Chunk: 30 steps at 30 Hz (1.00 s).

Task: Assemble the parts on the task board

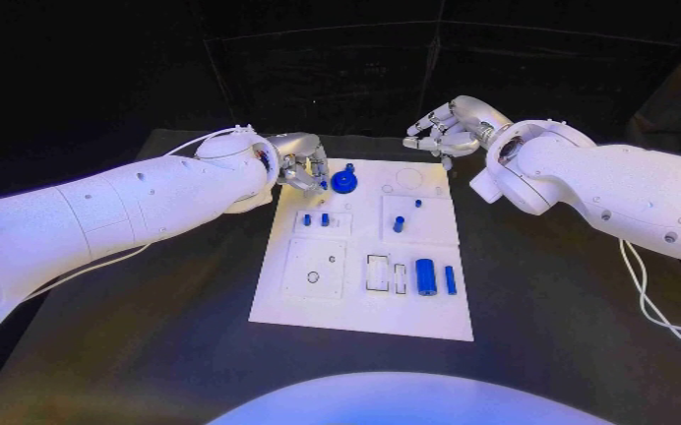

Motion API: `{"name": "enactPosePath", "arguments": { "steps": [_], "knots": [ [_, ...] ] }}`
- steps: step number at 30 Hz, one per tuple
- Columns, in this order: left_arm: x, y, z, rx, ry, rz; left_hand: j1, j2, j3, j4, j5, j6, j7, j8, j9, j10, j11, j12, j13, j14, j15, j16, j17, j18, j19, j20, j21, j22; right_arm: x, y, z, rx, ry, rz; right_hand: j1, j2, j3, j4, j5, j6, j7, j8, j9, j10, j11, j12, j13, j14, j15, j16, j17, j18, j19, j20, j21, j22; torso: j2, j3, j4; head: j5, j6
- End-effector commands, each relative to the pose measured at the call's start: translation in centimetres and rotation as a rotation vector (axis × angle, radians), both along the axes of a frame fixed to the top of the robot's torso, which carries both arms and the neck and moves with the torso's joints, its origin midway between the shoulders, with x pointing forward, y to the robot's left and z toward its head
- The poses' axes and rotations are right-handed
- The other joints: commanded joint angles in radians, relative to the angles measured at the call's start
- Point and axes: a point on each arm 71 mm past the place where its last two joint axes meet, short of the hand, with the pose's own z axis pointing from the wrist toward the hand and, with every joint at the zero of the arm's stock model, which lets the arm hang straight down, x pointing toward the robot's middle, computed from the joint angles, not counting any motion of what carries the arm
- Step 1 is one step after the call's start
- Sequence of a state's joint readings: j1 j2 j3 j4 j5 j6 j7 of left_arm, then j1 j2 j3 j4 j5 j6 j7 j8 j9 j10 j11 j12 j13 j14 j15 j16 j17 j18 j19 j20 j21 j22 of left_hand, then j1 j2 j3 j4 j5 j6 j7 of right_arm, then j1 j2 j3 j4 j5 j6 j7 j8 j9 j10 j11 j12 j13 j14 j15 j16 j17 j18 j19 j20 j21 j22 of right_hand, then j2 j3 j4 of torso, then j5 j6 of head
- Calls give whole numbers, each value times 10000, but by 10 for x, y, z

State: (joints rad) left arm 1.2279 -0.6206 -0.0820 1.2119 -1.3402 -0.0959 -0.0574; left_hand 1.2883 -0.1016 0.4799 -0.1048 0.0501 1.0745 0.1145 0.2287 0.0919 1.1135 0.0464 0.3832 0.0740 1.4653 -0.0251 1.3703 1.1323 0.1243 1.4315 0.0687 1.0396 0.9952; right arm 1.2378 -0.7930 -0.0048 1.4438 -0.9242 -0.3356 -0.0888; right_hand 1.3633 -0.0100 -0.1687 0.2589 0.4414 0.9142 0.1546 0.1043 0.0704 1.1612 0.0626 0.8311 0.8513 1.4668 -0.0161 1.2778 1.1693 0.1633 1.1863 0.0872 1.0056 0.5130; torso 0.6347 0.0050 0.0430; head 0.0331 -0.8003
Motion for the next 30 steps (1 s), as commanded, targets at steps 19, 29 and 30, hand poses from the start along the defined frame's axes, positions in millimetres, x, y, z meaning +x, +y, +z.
{"name": "enactPosePath", "arguments": {
  "steps": [19, 29, 30],
  "knots": [
    [-1, 5, -24, 501, 822, 148, -88, 23, -73, 15, -33, 74, -32, -54, -13, 57, 12, -72, -13, 211, -88, -3, -60, -61, -17, -47, 6, -33, 0, 2, 0, 12, 39, 104, 6, 124, -56, -1, 50, -79, -19, 43, -4, -72, -2, 19, -20, 165, -19, -41, -3, 120, -78, -14, -74, -53, -2, 13, -13, 58, -59],
    [-1, 2, -25, 534, 874, 113, -83, 31, -71, 15, -32, 71, -32, -69, -18, 55, 11, -92, -18, 202, -89, -17, -86, -58, -25, -48, -7, -43, 0, 2, 0, 10, 43, 99, 6, 124, -56, -1, 50, -79, -19, 43, -4, -72, -2, 19, -20, 165, -19, -41, -3, 120, -78, -14, -74, -53, 8, 12, -14, 40, -59],
    [-1, 2, -25, 544, 887, 114, -83, 31, -71, 15, -32, 71, -32, -69, -18, 55, 11, -92, -18, 202, -89, -17, -86, -58, -25, -48, -7, -43, 0, 2, 0, 10, 42, 99, 6, 124, -56, -1, 50, -79, -19, 43, -4, -72, -2, 19, -20, 165, -19, -41, -3, 120, -78, -14, -74, -53, 9, 10, -13, 38, -57]
  ]
}}
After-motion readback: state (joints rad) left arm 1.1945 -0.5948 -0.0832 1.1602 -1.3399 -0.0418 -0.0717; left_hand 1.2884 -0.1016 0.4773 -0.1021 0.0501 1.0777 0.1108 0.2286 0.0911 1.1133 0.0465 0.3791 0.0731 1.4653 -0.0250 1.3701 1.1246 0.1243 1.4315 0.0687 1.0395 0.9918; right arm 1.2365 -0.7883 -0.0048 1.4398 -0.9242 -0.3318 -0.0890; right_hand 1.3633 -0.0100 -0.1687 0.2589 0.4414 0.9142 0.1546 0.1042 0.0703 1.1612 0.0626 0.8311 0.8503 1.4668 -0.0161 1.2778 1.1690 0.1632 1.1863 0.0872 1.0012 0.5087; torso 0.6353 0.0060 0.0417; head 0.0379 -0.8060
